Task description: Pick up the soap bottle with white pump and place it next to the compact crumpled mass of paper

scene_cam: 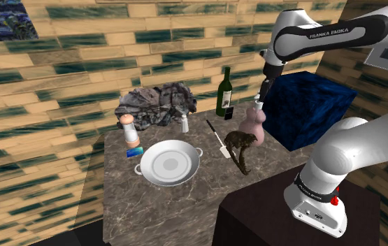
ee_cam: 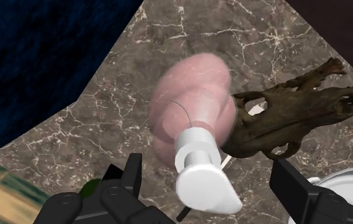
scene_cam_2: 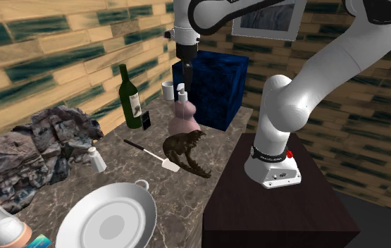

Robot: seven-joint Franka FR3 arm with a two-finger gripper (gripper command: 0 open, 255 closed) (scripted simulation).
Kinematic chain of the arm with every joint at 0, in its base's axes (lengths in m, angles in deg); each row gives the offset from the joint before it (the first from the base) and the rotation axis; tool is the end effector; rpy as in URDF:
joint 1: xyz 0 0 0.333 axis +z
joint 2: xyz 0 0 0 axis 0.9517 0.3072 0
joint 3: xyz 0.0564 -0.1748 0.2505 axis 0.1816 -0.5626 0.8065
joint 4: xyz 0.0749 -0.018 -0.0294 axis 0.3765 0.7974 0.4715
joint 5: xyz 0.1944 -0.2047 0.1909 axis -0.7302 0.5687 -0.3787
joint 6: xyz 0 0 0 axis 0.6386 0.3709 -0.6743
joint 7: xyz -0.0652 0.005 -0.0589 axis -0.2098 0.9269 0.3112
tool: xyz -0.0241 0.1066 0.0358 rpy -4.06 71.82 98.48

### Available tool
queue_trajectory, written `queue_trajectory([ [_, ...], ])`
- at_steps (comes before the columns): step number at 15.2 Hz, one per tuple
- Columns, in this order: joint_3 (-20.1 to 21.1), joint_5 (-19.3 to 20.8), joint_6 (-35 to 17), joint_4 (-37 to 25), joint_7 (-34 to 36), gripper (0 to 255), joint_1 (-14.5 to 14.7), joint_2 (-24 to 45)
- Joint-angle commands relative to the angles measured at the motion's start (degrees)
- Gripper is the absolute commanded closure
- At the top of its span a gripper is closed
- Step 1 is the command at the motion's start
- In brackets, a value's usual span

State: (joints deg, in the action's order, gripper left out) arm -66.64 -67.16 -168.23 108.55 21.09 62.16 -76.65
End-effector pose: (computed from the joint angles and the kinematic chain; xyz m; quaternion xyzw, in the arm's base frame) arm 0.2672 -0.1381 0.4781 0.9970 0.0731 0.0221 0.0160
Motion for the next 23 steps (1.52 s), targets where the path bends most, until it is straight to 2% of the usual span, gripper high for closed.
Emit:
queue_trajectory([
  [1,-0.29,0.29,-1.77,1.23,-0.02,0,-0.10,0.52],
  [5,-0.77,0.65,-4.91,3.36,0.03,0,-0.21,1.54],
  [12,-0.77,0.65,-4.89,3.35,0.03,0,-0.21,1.54],
  [13,-0.77,0.65,-4.89,3.35,0.03,255,-0.21,1.54],
  [23,-0.65,0.55,-4.03,2.74,0.01,255,-0.17,1.28],
])
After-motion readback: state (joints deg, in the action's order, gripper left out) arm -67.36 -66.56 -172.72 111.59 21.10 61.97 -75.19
